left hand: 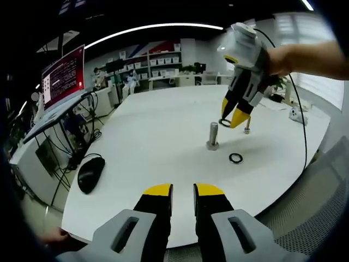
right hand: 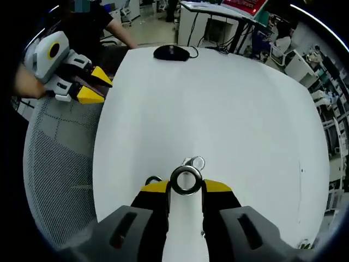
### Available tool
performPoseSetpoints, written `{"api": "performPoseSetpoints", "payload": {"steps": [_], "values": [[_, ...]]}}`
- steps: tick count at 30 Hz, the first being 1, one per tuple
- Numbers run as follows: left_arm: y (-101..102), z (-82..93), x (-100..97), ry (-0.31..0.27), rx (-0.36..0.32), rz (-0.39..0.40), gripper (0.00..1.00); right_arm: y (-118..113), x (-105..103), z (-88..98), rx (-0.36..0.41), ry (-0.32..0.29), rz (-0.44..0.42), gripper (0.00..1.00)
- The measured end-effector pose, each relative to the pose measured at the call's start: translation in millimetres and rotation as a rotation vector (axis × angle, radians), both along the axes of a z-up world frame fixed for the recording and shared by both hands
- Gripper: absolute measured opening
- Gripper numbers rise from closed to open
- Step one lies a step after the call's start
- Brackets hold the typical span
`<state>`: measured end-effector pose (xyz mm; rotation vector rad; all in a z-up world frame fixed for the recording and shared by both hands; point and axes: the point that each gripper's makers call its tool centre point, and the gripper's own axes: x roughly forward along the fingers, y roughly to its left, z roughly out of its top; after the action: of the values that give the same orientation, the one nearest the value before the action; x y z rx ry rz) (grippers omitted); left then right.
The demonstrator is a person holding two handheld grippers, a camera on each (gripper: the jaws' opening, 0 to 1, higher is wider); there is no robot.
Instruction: Place the washer onto the threaded stud by aligning its center hole with the stud, sliding it down to the base, and recovering from edge contact or off-axis alignment until the washer reaches the visible bottom stop.
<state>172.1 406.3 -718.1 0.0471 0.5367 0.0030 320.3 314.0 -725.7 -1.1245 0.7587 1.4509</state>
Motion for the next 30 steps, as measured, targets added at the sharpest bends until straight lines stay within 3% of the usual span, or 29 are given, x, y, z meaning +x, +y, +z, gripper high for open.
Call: {"api": "performPoseSetpoints", "payload": {"steps": [6,16,30], "values": [[1,-0.9,0.8,-0.002,-0.002,0.001,0.13,10,4,-0.6,-0.019,-0.03,0.036,0.23],[1,-1.6,0.7,-0.002,-0.004,0.004,0.13,19,9,-12.2,-0.059,-0.021,0.063,0.23],[3,-2.1,0.9,-0.008,-0.012,0.011,0.12,17,11,-48.6,-0.111,0.023,0.083,0.23]]}}
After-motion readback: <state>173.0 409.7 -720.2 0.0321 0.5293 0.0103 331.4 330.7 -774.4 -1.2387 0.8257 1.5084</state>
